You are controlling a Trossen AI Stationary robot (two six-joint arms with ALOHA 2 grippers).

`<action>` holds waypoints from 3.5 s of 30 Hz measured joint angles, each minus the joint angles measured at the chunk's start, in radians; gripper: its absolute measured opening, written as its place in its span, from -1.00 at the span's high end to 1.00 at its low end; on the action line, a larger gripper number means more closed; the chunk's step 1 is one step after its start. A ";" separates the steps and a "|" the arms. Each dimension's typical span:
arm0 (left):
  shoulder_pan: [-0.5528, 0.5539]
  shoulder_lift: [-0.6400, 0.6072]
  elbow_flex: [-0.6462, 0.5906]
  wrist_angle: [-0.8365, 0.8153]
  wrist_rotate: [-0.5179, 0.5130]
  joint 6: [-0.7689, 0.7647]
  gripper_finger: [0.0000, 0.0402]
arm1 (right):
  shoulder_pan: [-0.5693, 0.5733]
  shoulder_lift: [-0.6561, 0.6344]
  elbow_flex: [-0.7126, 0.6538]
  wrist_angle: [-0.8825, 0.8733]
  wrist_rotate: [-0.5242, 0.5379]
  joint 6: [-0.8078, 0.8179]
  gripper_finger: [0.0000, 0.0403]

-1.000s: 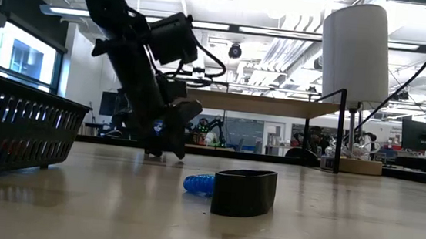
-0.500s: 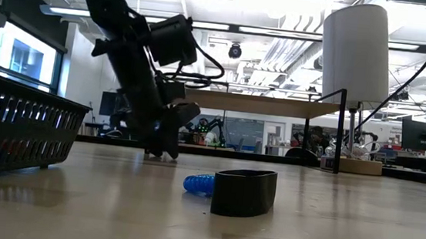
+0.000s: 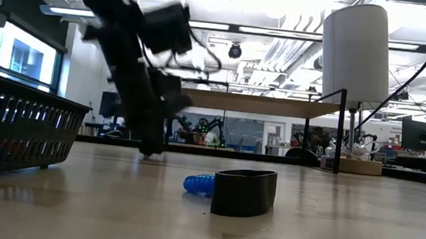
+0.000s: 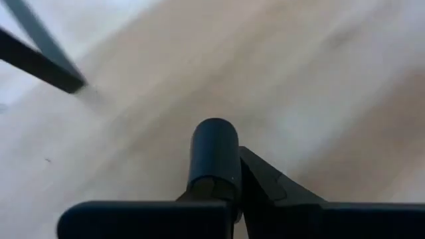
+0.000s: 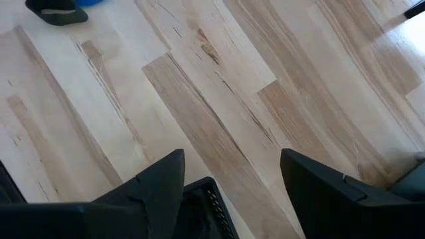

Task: Pick & Place Office Desk Supplies
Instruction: Put the black rubber band into the right black basket

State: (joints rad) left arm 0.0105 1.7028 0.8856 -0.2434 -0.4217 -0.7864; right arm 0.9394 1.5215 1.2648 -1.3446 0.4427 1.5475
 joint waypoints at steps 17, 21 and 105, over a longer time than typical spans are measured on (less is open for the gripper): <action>-0.333 -0.489 0.023 0.294 0.173 0.214 0.99 | -0.022 0.000 0.000 0.121 0.237 -0.008 -0.18; -0.408 -0.481 0.023 0.484 0.192 0.347 1.00 | -0.061 0.000 0.000 0.120 0.402 -0.008 -0.18; -0.470 -0.217 0.023 0.686 0.155 0.354 0.32 | -0.552 0.121 0.000 1.351 -0.265 -1.160 0.98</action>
State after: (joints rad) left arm -0.4599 1.4860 0.9081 0.4428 -0.2670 -0.4321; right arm 0.3871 1.6428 1.2652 0.0066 0.1781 0.3877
